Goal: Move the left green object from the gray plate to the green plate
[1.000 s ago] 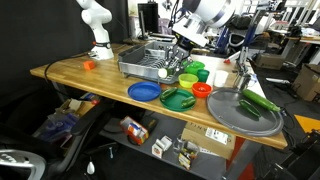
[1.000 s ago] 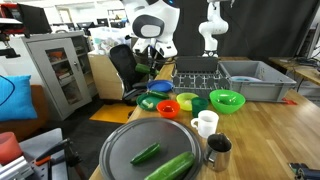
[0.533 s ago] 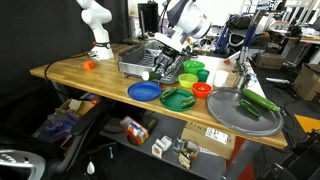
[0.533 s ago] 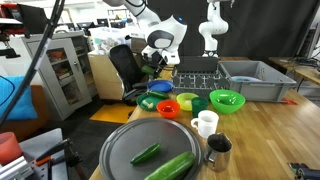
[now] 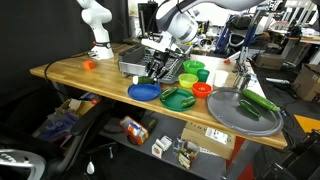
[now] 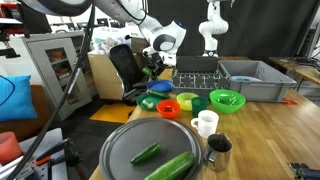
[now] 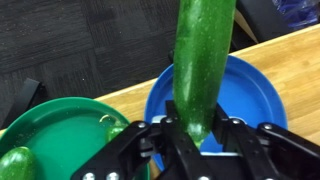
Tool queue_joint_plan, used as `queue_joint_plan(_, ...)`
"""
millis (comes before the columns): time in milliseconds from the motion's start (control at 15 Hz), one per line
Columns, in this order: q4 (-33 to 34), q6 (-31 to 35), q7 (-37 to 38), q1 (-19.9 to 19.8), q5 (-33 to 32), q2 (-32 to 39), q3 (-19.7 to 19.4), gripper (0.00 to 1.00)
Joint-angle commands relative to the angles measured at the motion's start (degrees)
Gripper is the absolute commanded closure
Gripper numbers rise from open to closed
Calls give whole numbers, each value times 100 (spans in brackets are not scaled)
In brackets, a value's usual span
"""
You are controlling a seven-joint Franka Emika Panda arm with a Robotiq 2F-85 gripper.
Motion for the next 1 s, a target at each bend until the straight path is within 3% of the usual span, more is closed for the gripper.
queue_joint_plan(0, 1119, -980, 719, 37, -314, 633, 36, 88)
queue_joint_plan(133, 1623, -1420, 954, 115, -320, 936, 6, 82)
queue_joint_plan(400, 2426, -1988, 1319, 191, -302, 1423, 19, 88)
queue_joint_plan(933, 3127, -2210, 2130, 101, -553, 1914, 34, 88)
